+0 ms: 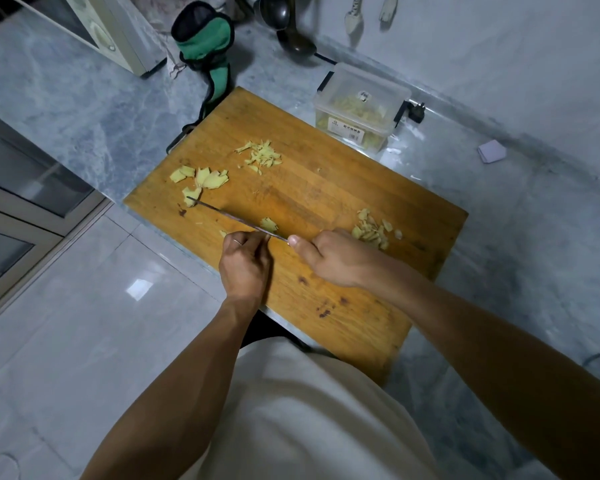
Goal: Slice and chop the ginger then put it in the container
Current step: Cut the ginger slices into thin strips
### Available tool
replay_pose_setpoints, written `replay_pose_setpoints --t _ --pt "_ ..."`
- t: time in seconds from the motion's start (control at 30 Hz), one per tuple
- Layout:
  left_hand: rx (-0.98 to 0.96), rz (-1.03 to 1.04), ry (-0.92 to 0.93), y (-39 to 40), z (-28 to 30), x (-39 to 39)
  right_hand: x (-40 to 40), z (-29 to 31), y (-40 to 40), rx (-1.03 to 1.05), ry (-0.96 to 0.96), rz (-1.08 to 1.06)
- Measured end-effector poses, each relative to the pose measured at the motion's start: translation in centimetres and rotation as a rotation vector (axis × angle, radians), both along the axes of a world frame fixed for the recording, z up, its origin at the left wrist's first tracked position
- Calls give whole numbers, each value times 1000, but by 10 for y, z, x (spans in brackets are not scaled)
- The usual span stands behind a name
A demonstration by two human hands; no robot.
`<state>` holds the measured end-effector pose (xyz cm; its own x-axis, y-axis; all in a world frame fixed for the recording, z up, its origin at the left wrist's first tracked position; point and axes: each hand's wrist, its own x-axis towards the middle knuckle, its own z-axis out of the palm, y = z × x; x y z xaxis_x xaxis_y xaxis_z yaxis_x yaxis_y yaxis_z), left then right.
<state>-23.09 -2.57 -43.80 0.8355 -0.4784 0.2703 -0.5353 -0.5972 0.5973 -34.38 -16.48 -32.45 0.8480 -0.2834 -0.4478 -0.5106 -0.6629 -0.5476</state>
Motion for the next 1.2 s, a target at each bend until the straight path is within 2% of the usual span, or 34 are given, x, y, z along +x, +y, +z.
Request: replay_pose_setpoints --t 0.27,0.63,0.93,1.2 --pt "-30 -21 -1 1 -2 1 0 -5 -3 20 -55 -13" --pt "-58 -8 -20 0 -2 0 6 -5 -7 28 29 48" --pt "-40 -30 10 1 0 -1 3 -11 -7 32 -19 -9" --pt "-65 -11 -5 1 2 -3 6 -1 -5 6 8 24"
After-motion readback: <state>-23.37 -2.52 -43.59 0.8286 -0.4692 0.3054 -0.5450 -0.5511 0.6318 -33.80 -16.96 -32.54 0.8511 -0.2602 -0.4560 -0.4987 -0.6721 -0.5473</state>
